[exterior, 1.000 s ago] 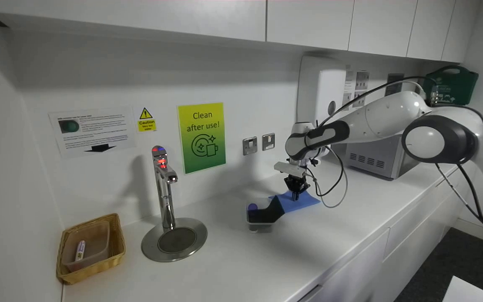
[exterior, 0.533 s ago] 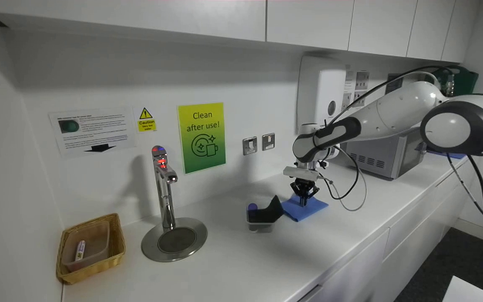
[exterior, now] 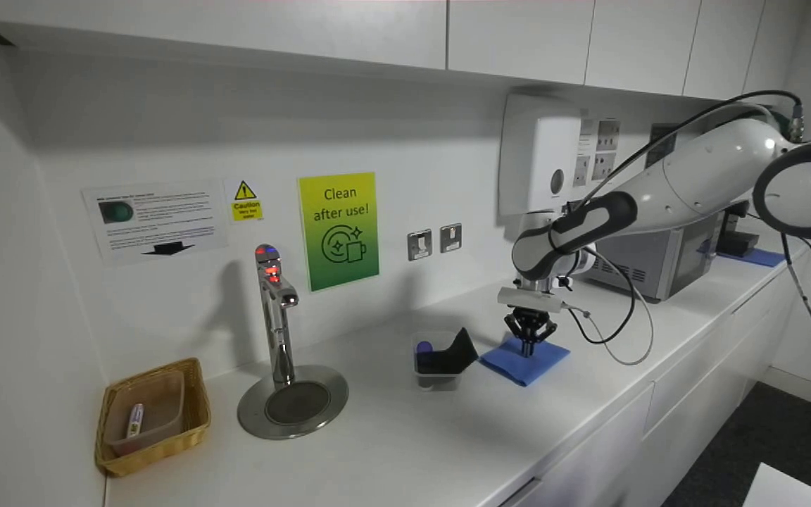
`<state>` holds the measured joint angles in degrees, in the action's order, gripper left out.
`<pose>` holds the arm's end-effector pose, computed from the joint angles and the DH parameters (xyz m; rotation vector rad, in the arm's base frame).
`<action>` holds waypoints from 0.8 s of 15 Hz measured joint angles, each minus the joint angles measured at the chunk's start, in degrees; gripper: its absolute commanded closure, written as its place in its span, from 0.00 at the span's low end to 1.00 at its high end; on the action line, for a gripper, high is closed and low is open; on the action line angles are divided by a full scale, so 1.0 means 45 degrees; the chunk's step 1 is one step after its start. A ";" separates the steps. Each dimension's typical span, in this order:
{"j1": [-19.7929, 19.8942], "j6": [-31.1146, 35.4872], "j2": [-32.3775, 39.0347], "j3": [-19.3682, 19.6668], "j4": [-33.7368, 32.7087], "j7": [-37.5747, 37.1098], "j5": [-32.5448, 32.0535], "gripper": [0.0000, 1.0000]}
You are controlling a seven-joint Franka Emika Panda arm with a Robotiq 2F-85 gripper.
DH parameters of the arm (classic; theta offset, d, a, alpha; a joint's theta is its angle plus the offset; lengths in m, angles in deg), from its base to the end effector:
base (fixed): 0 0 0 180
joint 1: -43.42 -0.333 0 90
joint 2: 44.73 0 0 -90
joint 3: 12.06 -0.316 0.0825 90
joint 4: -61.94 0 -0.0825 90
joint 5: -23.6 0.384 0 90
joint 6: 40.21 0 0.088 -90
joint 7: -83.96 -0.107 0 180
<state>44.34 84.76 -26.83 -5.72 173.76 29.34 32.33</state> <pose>0.5990 -0.0680 0.3137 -2.5769 1.7040 0.1668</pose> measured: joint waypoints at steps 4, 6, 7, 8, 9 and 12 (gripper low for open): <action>0.0154 0.0463 -0.0523 0.0138 0.0815 0.0015 0.0001 1.00; 0.0301 0.0520 -0.0650 0.0364 0.1032 0.0016 0.0007 1.00; 0.0429 0.0522 -0.0703 0.0472 0.1110 0.0015 0.0017 1.00; 0.0565 0.0533 -0.0758 0.0587 0.1186 0.0015 0.0031 1.00; 0.0714 0.0550 -0.0797 0.0698 0.1251 0.0015 0.0047 1.00; 0.1211 0.0732 -0.0824 0.1050 0.1360 0.0015 0.0211 1.00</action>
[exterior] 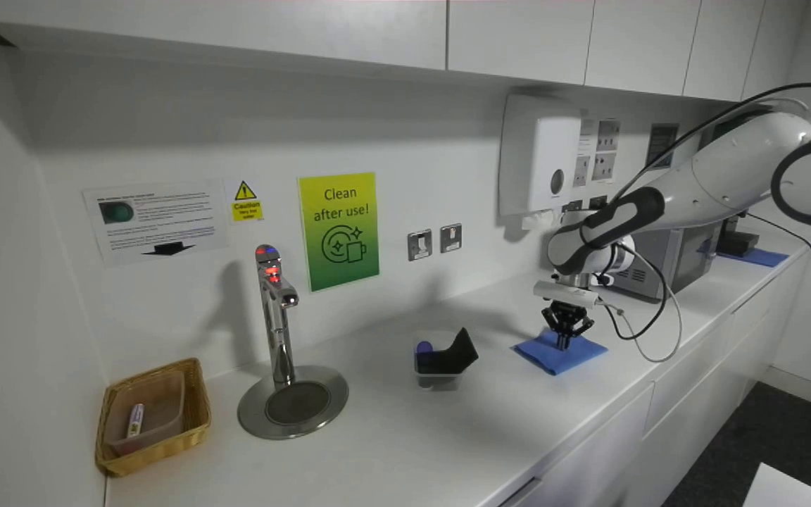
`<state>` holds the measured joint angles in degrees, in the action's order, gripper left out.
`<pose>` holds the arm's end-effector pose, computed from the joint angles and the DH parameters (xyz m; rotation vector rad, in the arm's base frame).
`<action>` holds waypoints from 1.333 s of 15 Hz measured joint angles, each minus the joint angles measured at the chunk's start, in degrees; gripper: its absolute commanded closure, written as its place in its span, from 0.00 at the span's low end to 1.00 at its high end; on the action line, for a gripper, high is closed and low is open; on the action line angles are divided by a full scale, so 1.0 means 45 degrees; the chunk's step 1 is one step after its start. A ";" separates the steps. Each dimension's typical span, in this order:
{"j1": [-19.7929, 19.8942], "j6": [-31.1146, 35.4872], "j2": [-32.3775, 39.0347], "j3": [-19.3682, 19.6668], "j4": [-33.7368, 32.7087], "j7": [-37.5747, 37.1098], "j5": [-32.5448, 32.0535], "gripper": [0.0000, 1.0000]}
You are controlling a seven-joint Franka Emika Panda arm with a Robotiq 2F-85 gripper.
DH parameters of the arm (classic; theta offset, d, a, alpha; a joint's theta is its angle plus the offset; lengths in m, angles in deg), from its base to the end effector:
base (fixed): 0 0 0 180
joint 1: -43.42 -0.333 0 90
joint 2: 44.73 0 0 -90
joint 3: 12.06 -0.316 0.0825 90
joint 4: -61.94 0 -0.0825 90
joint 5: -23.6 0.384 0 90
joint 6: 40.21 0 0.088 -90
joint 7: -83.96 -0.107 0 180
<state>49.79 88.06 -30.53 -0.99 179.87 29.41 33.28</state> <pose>0.5542 -0.1664 0.3127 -2.3943 1.9381 0.1285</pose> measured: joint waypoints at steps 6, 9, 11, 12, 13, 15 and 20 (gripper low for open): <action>0.1141 0.0442 0.0176 0.0769 -0.0054 -0.0005 0.0803 1.00; 0.1620 0.0555 0.0607 0.1044 -0.0600 -0.0052 0.1276 1.00; 0.1843 0.0564 0.1017 0.1190 -0.1219 -0.0110 0.1569 1.00; 0.1950 0.0565 0.1231 0.1223 -0.1569 -0.0172 0.1677 1.00; 0.2025 0.0565 0.1441 0.1267 -0.1960 -0.0269 0.1747 1.00; 0.2163 0.0564 0.1849 0.1285 -0.2775 -0.0521 0.1839 1.00; 0.2245 0.0515 0.2500 0.1255 -0.4319 -0.1008 0.1886 1.00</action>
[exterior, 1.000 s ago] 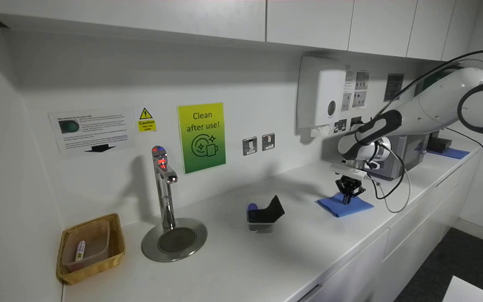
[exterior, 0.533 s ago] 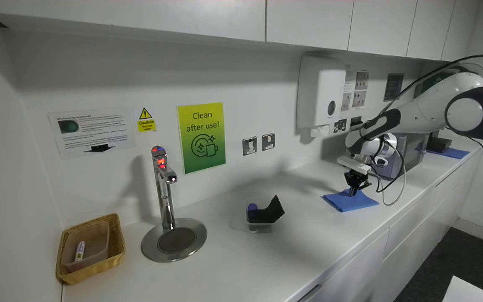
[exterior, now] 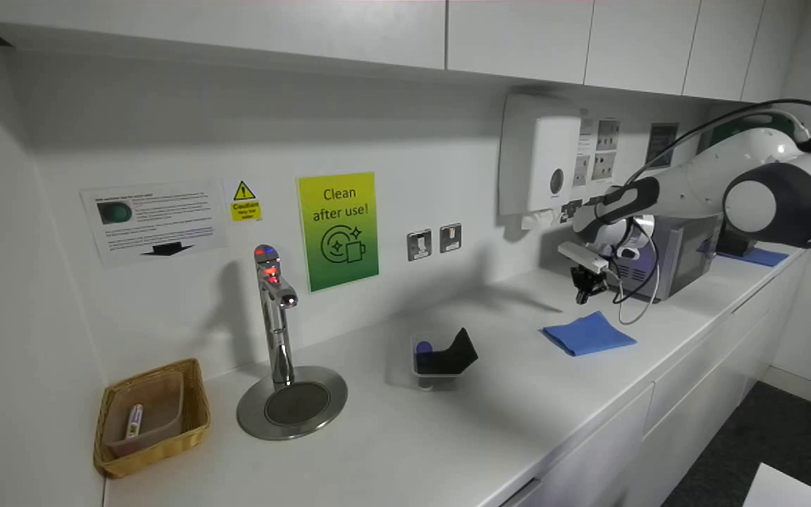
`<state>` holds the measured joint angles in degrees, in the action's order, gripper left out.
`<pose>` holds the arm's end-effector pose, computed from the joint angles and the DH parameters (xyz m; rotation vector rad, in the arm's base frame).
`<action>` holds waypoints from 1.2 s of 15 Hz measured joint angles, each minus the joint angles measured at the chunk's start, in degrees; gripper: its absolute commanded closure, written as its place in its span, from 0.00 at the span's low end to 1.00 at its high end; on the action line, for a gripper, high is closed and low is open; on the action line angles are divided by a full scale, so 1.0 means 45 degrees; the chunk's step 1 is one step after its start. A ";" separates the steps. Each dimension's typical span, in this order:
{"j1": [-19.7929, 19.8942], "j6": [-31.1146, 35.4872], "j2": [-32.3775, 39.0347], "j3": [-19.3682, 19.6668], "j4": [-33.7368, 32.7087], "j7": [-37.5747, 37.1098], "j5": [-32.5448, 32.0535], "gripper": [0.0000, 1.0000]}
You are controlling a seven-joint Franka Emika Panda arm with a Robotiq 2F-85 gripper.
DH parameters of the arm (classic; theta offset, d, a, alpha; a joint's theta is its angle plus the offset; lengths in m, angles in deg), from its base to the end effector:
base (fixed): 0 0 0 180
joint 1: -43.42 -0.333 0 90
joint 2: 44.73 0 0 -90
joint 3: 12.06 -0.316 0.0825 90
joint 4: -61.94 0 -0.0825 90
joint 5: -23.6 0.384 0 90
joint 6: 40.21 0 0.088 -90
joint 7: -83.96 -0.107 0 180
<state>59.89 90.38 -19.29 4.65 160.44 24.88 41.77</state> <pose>0.5800 -0.3457 0.3519 -1.8907 2.2990 -0.1604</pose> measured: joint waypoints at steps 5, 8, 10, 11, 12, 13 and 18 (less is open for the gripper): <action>-0.0086 -0.0358 -0.0504 -0.0399 0.0016 0.0409 0.0000 1.00; -0.0231 -0.0948 -0.1158 -0.0672 0.0532 0.0965 0.0000 1.00; -0.0384 -0.1509 -0.1556 -0.0781 0.0973 0.1262 -0.0012 1.00; -0.0470 -0.1688 -0.1686 -0.0812 0.1187 0.1335 -0.0034 1.00; -0.0553 -0.1863 -0.1786 -0.0830 0.1392 0.1349 -0.0070 1.00; -0.0631 -0.2007 -0.1828 -0.0832 0.1572 0.1349 -0.0125 1.00; -0.0743 -0.2089 -0.1752 -0.0796 0.2380 0.1345 -0.0469 1.00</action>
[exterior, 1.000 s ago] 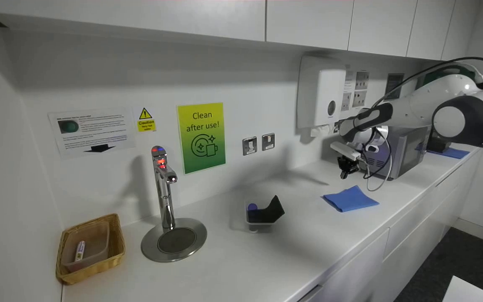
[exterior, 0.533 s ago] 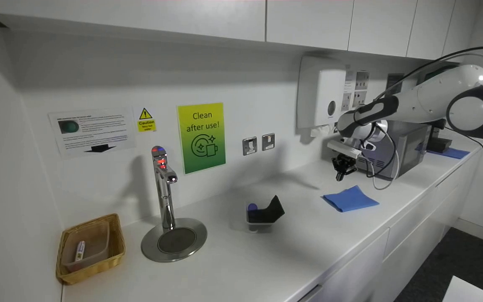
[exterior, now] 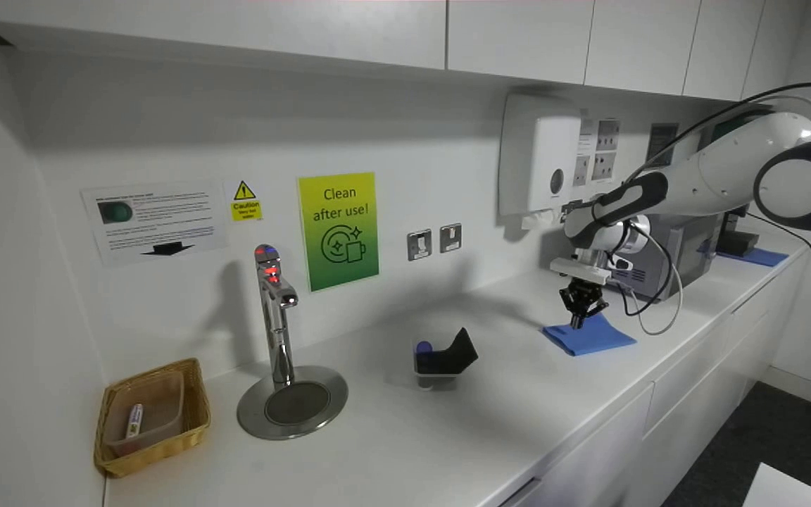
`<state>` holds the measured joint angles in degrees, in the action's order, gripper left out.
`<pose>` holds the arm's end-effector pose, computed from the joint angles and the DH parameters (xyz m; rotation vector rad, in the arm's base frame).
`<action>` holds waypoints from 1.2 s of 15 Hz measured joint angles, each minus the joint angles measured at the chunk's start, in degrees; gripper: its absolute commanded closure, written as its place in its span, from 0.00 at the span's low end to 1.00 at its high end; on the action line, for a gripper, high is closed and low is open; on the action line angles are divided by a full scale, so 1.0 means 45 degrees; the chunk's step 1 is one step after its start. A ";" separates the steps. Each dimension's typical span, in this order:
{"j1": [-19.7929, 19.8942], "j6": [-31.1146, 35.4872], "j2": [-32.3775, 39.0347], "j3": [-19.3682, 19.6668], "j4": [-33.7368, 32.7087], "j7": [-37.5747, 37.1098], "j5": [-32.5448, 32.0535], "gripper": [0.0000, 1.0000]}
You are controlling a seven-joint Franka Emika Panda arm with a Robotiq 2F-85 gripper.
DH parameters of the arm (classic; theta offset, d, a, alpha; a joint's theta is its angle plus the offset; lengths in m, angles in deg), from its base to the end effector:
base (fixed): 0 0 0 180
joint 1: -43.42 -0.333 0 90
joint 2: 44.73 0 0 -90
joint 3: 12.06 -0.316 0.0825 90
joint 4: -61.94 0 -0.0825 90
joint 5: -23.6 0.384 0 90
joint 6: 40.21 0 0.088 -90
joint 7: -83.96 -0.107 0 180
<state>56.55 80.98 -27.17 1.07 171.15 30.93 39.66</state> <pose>0.5547 -0.2522 0.3357 -2.1587 2.0778 0.1806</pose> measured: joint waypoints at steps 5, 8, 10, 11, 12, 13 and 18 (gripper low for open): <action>-0.0001 0.0000 0.0019 0.0099 0.0325 -0.0023 -0.0199 1.00; 0.0000 0.0000 0.0052 0.0176 0.0343 -0.0060 -0.0423 1.00; 0.0000 0.0004 0.0155 0.0243 0.0341 -0.0108 -0.0565 1.00; -0.0001 0.0018 0.0246 0.0279 0.0340 -0.0163 -0.0653 1.00; -0.0001 0.0028 0.0347 0.0308 0.0332 -0.0209 -0.0719 1.00; -0.0007 0.0028 0.0363 0.0319 0.0291 -0.0294 -0.0788 1.00; -0.0067 0.0230 0.0507 0.0356 0.0121 -0.1056 -0.1316 1.00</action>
<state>56.24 82.02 -24.89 2.67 171.69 26.18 33.74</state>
